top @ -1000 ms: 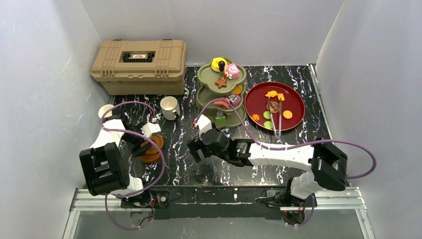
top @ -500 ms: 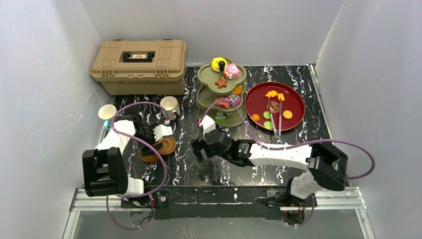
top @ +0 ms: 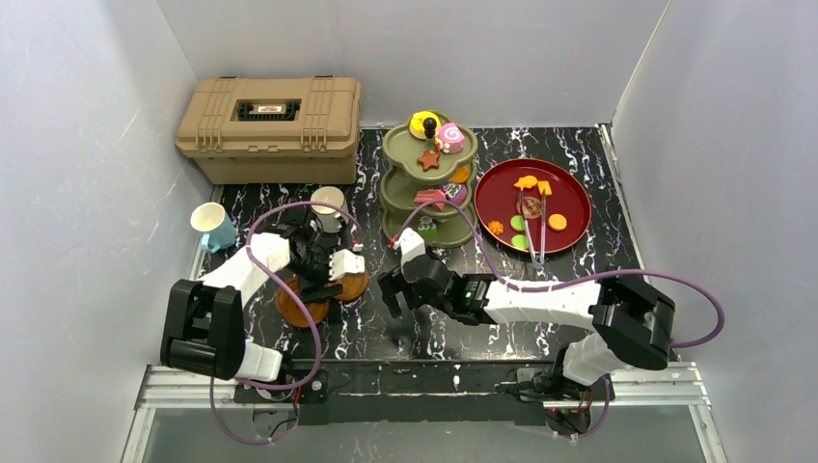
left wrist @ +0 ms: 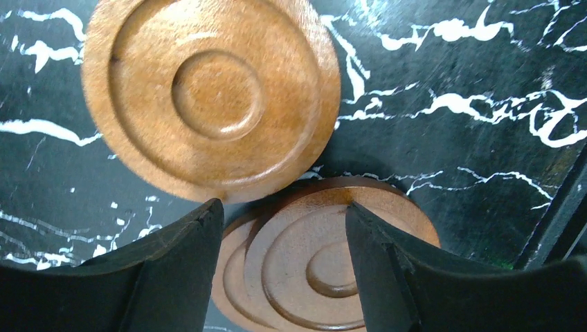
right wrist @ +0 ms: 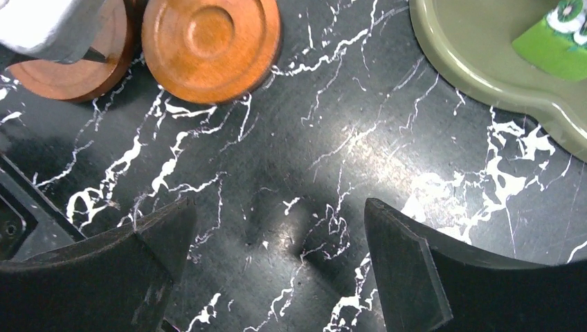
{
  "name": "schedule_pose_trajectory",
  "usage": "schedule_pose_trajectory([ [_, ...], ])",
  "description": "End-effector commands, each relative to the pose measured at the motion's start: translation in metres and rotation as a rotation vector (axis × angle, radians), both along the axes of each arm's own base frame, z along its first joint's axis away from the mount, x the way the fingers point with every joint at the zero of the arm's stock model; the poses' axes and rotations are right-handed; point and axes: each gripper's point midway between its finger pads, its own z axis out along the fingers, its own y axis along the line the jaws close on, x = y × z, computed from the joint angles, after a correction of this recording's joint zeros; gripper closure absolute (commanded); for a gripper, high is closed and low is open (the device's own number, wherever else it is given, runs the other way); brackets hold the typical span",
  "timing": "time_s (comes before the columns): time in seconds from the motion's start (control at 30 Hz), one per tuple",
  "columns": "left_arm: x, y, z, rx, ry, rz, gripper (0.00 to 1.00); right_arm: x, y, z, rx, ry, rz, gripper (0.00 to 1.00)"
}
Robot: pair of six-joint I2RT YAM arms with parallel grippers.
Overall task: Serve the afternoon tea
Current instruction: Move the coaster to the center of the board.
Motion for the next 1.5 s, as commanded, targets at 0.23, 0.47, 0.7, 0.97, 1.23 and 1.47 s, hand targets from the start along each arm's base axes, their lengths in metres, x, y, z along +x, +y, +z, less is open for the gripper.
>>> schedule_pose_trajectory([
  [0.23,-0.002,-0.013,0.032,-0.03,-0.024,0.063,0.38,0.014,0.019,-0.012,-0.001,-0.022,-0.006,0.04],
  [0.47,0.004,0.006,0.082,-0.151,-0.017,0.271,0.34,0.042,0.062,-0.01,0.002,-0.108,0.003,0.07],
  [0.7,0.006,0.052,0.067,-0.135,-0.02,0.407,0.34,0.061,0.1,-0.003,0.035,-0.159,0.015,0.18],
  [0.97,0.001,0.08,0.046,-0.108,-0.018,0.447,0.35,0.054,0.122,-0.038,0.017,-0.092,0.087,0.52],
  [1.23,-0.01,0.085,0.023,-0.054,-0.068,0.306,0.35,0.042,0.102,-0.065,-0.053,-0.048,0.099,0.69],
  [1.47,-0.021,0.084,0.014,-0.037,-0.08,0.154,0.34,0.034,0.047,-0.064,-0.137,-0.063,0.048,0.73],
])
